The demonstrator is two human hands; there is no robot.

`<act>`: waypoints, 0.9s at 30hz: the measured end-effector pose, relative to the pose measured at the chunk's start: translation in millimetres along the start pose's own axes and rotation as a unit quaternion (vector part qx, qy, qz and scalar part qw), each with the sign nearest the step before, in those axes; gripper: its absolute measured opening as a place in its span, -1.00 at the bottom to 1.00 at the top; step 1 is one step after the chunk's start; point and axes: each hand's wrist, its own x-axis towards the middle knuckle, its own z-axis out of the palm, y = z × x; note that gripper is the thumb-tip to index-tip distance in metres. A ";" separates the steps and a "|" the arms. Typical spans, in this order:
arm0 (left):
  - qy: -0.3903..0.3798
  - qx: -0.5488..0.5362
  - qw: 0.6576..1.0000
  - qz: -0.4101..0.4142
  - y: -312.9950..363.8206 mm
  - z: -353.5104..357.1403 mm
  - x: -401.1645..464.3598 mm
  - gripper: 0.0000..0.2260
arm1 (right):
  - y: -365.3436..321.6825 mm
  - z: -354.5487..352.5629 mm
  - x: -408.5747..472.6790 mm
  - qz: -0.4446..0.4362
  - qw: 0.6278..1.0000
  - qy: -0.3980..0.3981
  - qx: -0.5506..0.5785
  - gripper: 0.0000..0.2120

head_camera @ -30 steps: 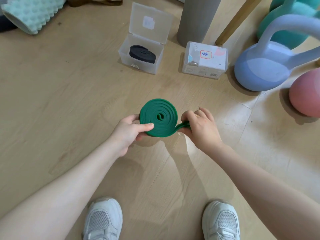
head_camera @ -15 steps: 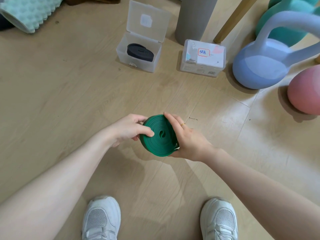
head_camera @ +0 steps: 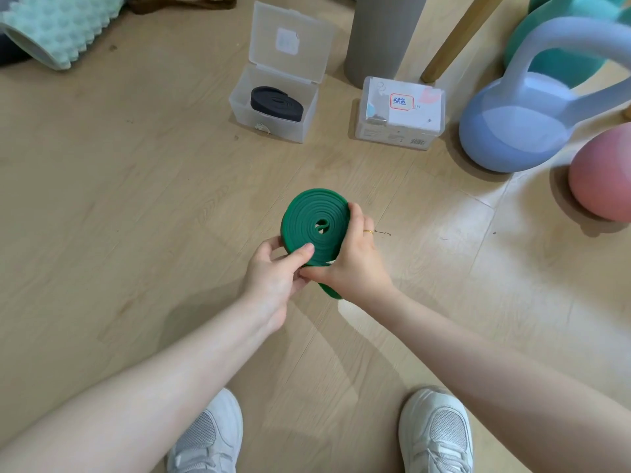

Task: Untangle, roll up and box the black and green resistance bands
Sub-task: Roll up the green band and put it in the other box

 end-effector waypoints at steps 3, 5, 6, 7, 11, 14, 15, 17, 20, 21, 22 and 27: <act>-0.002 0.003 1.000 0.008 7.0 -5.3 2.7 -0.70 | 7.6 0.7 -1.3 -0.019 0.998 -0.060 0.006 0.14; -0.002 -0.008 1.000 0.006 11.1 -9.0 4.9 -0.71 | 13.0 2.9 -8.1 -0.034 0.997 -0.065 0.003 0.07; 0.001 -0.021 1.000 0.001 13.1 -10.7 6.5 -0.70 | 14.2 3.3 -12.0 -0.035 0.998 -0.053 0.012 -0.02; 0.003 -0.037 0.999 -0.005 15.1 -12.0 7.9 -0.70 | 16.2 4.0 -14.8 -0.038 0.998 -0.035 0.032 -0.16; -0.006 -0.076 0.997 -0.030 24.6 -16.6 12.7 -0.77 | 17.0 -3.2 -12.5 -0.046 0.993 -0.023 0.110 -0.71; -0.028 -0.036 0.998 -0.038 33.1 -18.4 15.6 -0.80 | 11.8 -13.9 2.0 -0.053 0.988 -0.028 0.140 -0.77; -0.038 -0.023 0.998 -0.037 35.1 -17.9 15.6 -0.81 | 10.5 -16.9 6.7 -0.050 0.987 -0.026 0.149 -0.77; -0.059 0.001 0.998 -0.026 38.9 -16.6 16.2 -0.85 | 7.5 -21.6 11.3 -0.039 0.986 -0.006 0.165 -0.70; -0.097 0.046 0.994 0.001 46.9 -18.4 15.3 -0.91 | -1.6 -26.0 8.3 -0.042 0.986 0.019 0.160 -0.53; -0.105 0.056 0.993 0.003 49.6 -20.1 14.5 -0.92 | -6.8 -28.2 6.6 -0.053 0.989 0.019 0.140 -0.50; -0.110 0.063 0.992 0.001 52.5 -22.6 13.7 -0.93 | -13.4 -30.5 4.6 -0.061 0.992 0.027 0.106 -0.46; -0.148 0.125 0.981 -0.011 77.9 -40.3 14.1 -0.90 | -39.7 -38.8 13.6 -0.087 0.991 0.092 -0.041 0.12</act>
